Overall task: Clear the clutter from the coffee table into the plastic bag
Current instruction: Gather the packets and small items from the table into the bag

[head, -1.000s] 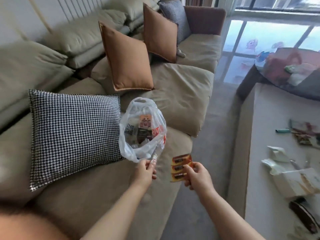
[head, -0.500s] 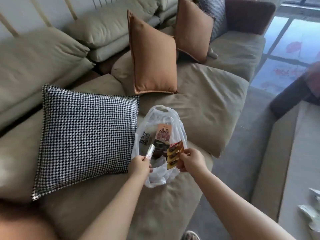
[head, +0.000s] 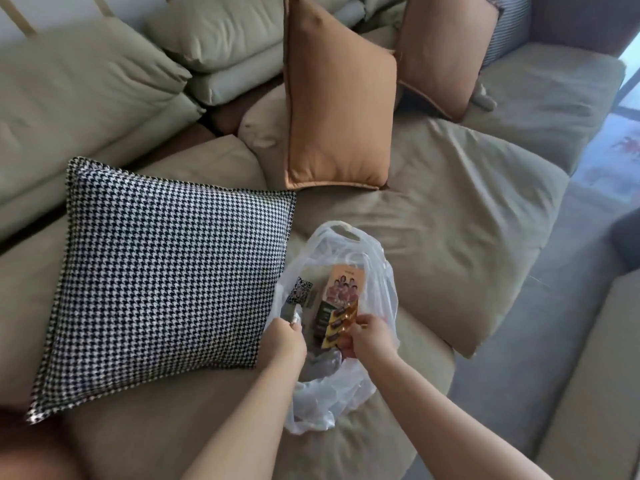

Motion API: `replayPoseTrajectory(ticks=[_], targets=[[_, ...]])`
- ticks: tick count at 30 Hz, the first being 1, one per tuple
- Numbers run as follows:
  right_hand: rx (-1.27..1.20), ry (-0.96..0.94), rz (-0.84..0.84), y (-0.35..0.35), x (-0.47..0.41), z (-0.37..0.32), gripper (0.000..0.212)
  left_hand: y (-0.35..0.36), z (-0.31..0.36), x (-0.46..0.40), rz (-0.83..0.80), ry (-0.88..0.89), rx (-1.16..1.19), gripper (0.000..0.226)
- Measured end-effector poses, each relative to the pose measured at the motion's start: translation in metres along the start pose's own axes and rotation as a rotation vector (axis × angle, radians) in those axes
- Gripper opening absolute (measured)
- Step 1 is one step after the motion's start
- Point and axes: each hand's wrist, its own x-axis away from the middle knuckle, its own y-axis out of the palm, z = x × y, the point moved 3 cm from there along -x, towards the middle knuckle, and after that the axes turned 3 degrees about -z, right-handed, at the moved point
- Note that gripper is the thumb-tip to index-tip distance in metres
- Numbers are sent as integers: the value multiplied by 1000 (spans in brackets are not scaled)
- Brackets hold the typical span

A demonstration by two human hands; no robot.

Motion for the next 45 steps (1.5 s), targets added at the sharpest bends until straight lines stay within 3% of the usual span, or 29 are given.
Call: replayPoseTrajectory(ticks=[6,9,14,16,19,24,34,45], targets=[[58,15,11,10,-19,-8,24,5,18,-10,-96,39,-75,35],[109,11,18,8,-13,-2,19,2,29,3,-137,83,-223,33],[266,-100,67,-16,19,5,16,0,50,31,-176,306,-519,35],[367,-104,88,-31,34,11,24,1,60,47,-190,428,-635,35],[524,-32,100,-57,52,28,38,7,78,74,-204,605,-774,36],[601,83,173,-101,80,60,39,35,94,116,-301,756,-948,42],[685,244,286,-180,149,172,38,125,79,223,-493,1074,-1276,39],[488,440,318,-242,262,343,45,217,14,356,-570,1184,-1476,44]])
